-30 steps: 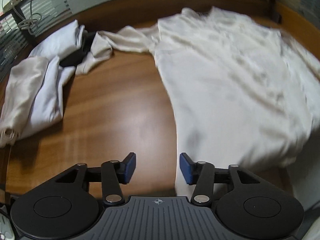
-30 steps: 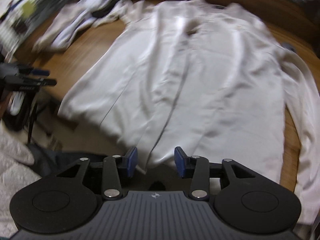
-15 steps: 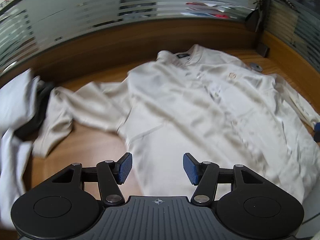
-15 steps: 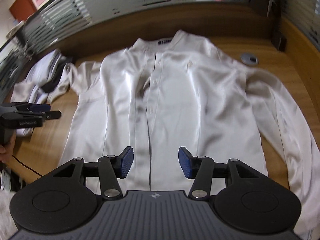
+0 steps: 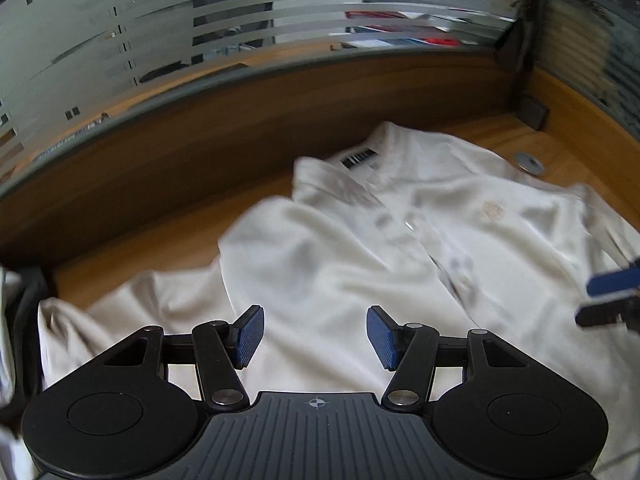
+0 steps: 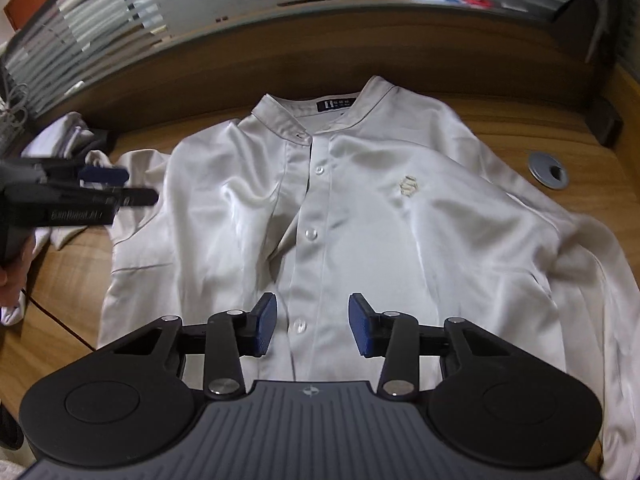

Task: Fold clothes

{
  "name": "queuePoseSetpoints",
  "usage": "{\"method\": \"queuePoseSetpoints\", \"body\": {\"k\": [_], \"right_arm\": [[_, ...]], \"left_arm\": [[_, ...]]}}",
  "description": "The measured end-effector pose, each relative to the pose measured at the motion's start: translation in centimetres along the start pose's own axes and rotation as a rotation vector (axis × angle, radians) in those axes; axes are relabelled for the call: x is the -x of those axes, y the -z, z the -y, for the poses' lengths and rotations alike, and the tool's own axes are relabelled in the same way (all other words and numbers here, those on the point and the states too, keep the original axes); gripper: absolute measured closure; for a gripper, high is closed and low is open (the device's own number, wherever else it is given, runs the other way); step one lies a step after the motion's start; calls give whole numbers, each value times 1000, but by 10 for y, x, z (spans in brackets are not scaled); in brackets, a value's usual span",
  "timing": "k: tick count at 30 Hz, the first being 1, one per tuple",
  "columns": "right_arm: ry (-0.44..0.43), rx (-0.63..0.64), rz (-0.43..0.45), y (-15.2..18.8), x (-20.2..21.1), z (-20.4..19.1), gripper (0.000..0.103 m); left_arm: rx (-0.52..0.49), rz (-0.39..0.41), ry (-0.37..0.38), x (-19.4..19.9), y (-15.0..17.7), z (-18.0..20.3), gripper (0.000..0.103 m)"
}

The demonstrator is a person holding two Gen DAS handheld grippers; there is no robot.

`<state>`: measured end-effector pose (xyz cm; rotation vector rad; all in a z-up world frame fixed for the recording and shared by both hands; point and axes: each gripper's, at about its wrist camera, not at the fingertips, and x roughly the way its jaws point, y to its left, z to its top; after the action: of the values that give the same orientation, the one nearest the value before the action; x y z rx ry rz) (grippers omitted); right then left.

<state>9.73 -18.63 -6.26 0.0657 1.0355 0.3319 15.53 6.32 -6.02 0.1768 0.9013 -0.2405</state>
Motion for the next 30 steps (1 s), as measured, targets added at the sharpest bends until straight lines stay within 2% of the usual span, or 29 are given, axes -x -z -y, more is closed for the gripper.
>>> {"method": "queuePoseSetpoints", "body": {"k": [5,10,18,24,29,30], "right_arm": [[15,25,-7,-27,-25,14,57],[41,18,-4,-67,-40,55,57],[83,5,-1,-138,-82,135,57],[59,-20,-25,-184,-123,180,57],[-17,-14,-66,-204,-155,189,57],[-29,5,-80,-206,-161,187,63]], "left_arm": [[13,-9,-27,-38,-27,-26,39],[45,-25,-35,-66,-46,-58,38],[103,-82,40,-99,-55,-86,36],[145,-91,65,-107,-52,-88,36],[194,-82,64,-101,-46,-94,36],[200,-82,60,-100,-45,-96,35]]}}
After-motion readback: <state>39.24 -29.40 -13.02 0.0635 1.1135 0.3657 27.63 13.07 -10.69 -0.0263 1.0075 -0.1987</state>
